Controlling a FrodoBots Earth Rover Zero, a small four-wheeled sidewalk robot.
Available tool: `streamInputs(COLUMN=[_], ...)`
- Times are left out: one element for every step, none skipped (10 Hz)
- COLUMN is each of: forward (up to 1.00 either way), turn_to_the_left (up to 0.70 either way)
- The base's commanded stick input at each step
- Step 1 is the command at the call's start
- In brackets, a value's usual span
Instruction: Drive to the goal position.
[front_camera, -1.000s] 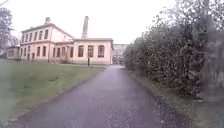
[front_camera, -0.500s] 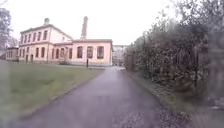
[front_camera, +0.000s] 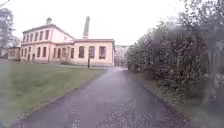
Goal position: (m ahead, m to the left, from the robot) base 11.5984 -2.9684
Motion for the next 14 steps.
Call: streamInputs(forward=[0.85, 0.85, 0.85, 0.85, 0.85, 0.85, 0.85, 0.85, 0.85, 0.85, 0.85, 0.85, 0.85, 0.85], turn_to_the_left=[0.00, 0.00, 0.00, 0.00, 0.00, 0.00, 0.00, 0.00, 0.00, 0.00, 0.00, 0.00, 0.00, 0.00])
